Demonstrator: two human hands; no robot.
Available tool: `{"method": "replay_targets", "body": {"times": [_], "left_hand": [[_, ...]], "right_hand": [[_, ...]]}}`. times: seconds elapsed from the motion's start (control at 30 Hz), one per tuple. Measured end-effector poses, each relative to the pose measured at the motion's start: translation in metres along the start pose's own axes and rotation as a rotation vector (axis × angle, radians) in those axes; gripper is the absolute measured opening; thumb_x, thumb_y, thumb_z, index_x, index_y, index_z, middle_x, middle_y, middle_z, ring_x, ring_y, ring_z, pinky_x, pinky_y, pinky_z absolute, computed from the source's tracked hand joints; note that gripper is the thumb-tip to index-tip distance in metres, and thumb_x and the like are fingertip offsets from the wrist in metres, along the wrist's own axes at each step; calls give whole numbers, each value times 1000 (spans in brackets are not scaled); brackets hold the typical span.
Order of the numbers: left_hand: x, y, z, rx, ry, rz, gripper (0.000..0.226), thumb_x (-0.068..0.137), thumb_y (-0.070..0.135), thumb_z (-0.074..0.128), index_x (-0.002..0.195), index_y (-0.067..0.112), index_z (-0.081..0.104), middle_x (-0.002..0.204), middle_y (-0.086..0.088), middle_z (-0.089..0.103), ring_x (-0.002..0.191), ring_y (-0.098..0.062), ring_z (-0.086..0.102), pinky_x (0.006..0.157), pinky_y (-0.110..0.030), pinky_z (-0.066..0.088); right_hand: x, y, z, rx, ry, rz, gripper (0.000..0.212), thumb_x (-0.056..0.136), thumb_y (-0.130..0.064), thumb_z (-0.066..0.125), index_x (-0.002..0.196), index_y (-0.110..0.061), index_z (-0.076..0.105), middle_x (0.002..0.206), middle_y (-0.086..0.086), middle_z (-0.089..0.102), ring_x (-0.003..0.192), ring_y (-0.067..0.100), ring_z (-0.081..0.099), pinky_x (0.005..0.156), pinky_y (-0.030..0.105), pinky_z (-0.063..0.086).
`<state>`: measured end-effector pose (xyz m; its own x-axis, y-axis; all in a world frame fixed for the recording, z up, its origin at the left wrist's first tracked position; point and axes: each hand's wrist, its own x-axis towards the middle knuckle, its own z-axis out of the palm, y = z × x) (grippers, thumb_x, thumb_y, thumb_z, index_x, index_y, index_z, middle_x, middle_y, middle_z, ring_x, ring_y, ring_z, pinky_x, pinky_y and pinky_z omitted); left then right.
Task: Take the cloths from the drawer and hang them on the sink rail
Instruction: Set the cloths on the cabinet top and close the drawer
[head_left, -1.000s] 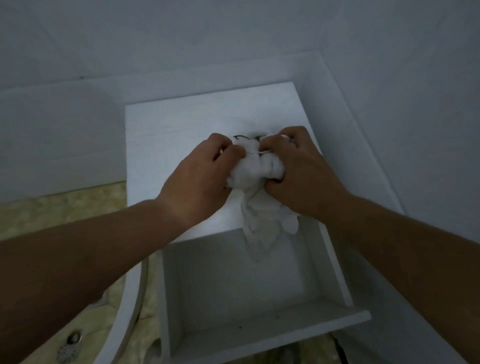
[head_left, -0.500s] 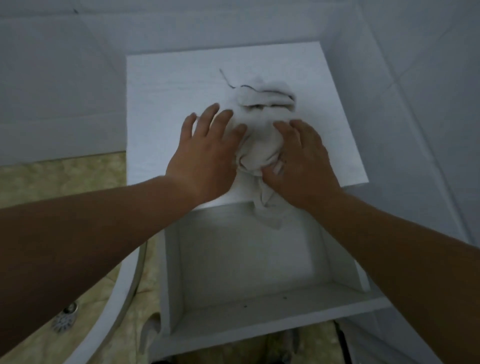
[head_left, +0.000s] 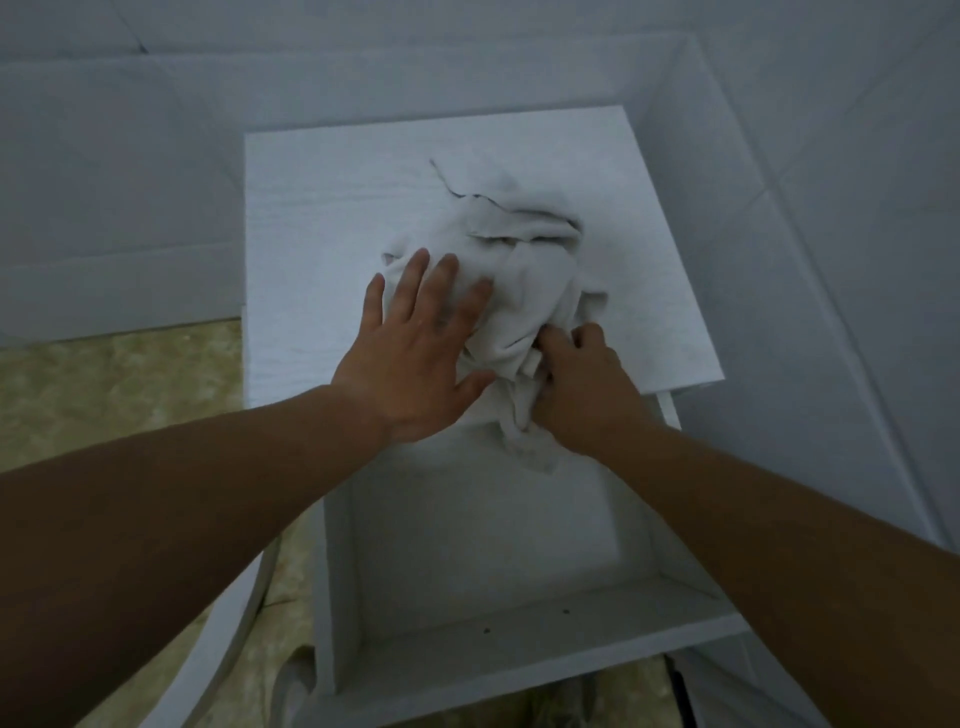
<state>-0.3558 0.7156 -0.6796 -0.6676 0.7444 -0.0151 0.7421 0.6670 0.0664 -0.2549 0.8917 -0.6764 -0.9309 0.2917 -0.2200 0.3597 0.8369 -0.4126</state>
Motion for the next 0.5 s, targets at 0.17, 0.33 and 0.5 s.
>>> {"method": "replay_targets", "body": {"times": [0.17, 0.33, 0.5], "left_hand": [[22, -2, -10, 8, 31, 37, 83, 87, 71, 26, 155, 29, 3, 162, -13, -1, 148, -34, -7, 115, -60, 8], [45, -7, -14, 13, -16, 50, 93, 82, 79, 28, 153, 33, -9, 162, -9, -10, 147, -32, -15, 116, -61, 3], [61, -1, -6, 4, -115, 51, 104, 74, 87, 32, 150, 35, -16, 160, -6, -18, 145, -30, -23, 115, -61, -3]], "right_hand": [[42, 7, -39, -19, 142, -64, 14, 86, -13, 58, 99, -11, 64, 91, 2, 45, 76, 24, 52, 62, 25, 33], [81, -3, -57, 33, 317, -78, 13, 88, -6, 52, 95, -8, 63, 95, 5, 47, 72, 18, 45, 66, 24, 31], [99, 10, -60, 52, 247, -11, 18, 89, -13, 56, 105, -10, 63, 111, 10, 55, 86, 20, 52, 73, 22, 32]]}}
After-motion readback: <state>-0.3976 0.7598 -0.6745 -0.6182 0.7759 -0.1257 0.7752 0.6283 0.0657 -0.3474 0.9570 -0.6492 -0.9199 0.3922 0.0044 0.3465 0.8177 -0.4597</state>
